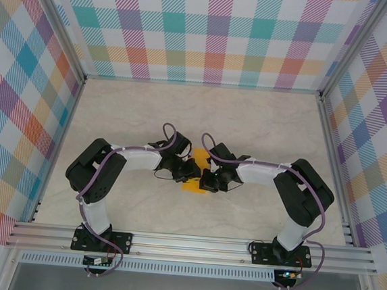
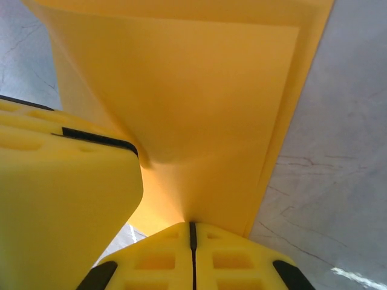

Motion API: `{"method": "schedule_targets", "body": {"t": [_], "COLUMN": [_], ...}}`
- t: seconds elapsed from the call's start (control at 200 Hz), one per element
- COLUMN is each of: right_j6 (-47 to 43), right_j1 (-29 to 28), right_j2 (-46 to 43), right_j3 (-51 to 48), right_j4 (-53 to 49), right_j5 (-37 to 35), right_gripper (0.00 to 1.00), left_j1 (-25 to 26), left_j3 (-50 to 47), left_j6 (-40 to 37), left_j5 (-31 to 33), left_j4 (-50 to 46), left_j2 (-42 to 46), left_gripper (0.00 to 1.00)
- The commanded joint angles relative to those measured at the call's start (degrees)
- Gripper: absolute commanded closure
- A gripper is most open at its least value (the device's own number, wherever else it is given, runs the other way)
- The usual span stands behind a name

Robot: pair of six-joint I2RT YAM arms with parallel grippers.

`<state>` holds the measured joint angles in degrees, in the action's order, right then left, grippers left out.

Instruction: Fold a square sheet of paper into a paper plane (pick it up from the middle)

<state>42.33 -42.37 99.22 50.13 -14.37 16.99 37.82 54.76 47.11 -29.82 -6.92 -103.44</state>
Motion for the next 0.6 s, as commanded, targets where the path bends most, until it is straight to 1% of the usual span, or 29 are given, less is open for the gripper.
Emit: {"method": "schedule_targets", "body": {"t": [0.0, 0.17, 0.33, 0.49, 0.595], "right_j6": [0.74, 0.98, 0.93, 0.92, 0.72], "right_j1": [-0.70, -0.70, -0.72, -0.70, -0.71], "right_j2": [3.70, 3.87, 4.15, 4.66, 5.02], "right_j3": [-2.14, -1.99, -2.05, -2.66, -2.91], "right_j4": [-3.68, -3.79, -3.82, -3.44, -3.31], "right_j5": [-1.34, -1.28, -1.42, -2.13, -2.40], "right_gripper": [0.94, 0.94, 0.94, 0.95, 0.95], "left_j1": [1.37, 1.73, 1.73, 1.73, 1.59], "left_j3": [-1.75, -3.09, -4.34, -7.17, -7.83], "left_j6": [1.37, 3.05, 2.95, 4.72, 4.24], "left_j5": [-0.49, -2.25, 0.24, 2.12, 4.12], "left_j4": [1.48, 4.33, 3.59, 6.84, 6.65], "left_j2": [0.22, -0.99, -0.80, -1.23, -1.63], "left_gripper": [0.84, 0.89, 0.91, 0.93, 0.94]}}
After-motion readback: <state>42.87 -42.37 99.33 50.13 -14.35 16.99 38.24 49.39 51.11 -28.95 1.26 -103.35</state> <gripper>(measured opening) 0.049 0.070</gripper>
